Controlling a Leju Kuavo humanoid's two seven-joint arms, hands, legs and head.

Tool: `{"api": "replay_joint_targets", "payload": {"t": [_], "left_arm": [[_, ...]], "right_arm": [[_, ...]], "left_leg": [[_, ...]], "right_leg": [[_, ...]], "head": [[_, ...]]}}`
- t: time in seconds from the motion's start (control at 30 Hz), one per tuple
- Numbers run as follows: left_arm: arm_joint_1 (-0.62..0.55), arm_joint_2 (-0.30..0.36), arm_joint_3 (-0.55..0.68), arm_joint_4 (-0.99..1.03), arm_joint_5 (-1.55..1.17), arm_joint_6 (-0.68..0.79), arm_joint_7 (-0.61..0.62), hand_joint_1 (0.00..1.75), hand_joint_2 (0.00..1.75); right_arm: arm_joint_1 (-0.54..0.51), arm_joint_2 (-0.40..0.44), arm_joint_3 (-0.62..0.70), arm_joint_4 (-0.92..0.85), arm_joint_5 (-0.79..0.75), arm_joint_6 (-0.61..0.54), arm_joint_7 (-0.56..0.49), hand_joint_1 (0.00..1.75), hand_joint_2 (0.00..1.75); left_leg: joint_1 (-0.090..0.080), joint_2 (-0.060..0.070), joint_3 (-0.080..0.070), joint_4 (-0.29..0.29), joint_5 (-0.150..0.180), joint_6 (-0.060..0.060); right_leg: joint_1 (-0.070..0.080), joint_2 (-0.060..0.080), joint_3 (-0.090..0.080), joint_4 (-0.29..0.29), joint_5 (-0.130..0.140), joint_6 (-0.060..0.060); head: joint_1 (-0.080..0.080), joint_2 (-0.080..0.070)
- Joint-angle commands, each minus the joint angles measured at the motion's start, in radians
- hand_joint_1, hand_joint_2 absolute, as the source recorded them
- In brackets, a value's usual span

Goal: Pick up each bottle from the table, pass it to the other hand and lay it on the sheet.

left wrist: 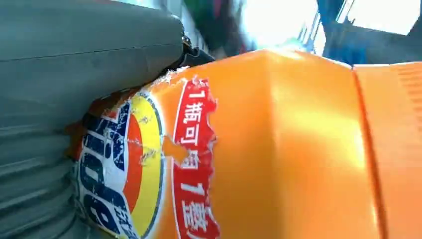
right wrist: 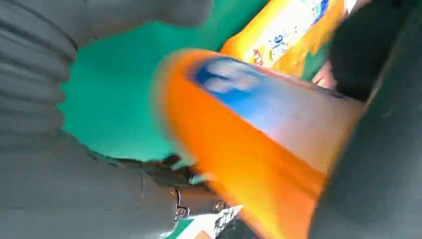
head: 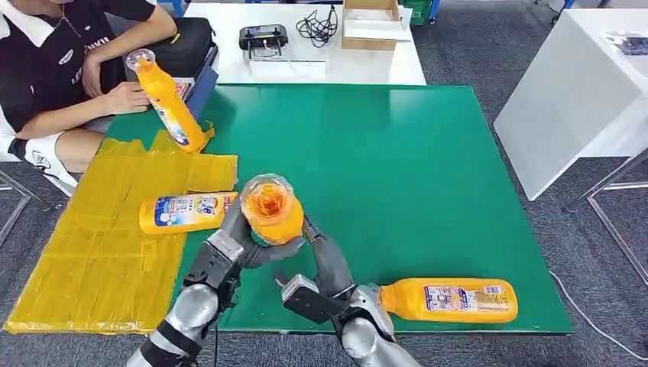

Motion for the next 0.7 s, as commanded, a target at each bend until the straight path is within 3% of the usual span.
{"api": "replay_joint_targets", "payload": {"t": [0.03,0.2,0.37,0.57,0.7], "left_arm": [[-0.049,0.11,0.136,0.003,-0.939,0.212,0.388,1.75,1.75],[-0.009,0.172,0.24,-0.04,-1.028,0.151,0.459,1.75,1.75],[0.008,0.169,0.244,-0.064,-1.04,0.133,0.468,1.75,1.75],[0.048,0.25,0.263,-0.041,-1.1,-0.071,0.543,1.75,1.75],[0.072,0.255,0.237,0.063,-1.131,-0.145,0.56,1.75,1.75]], "right_arm": [[0.158,-0.184,-0.18,-0.422,0.227,-0.003,0.11,0.0,1.75],[0.286,-0.222,-0.283,-0.547,0.341,0.047,0.142,0.0,1.75],[0.293,-0.221,-0.286,-0.545,0.365,0.047,0.146,0.0,1.75],[0.361,-0.224,-0.37,-0.571,0.424,0.051,0.179,0.0,1.75],[0.365,-0.22,-0.394,-0.579,0.437,0.055,0.185,0.0,1.75]], "left_leg": [[0.0,-0.003,0.002,-0.001,0.0,-0.001],[0.001,-0.003,0.004,-0.001,-0.002,-0.002],[0.0,-0.001,0.002,0.0,-0.001,-0.001],[0.001,-0.001,0.005,-0.001,-0.002,-0.002],[0.0,0.0,0.005,-0.002,-0.002,-0.002]], "right_leg": [[0.0,-0.003,0.003,-0.001,-0.001,-0.001],[0.001,0.0,0.005,-0.001,-0.002,-0.001],[0.0,0.0,0.002,-0.001,-0.001,-0.001],[0.001,0.001,0.005,-0.001,-0.002,-0.001],[0.0,0.001,0.005,-0.002,-0.002,-0.002]], "head": [[0.0,0.0],[0.0,0.0],[0.0,0.0],[0.0,0.0],[0.0,0.0]]}}
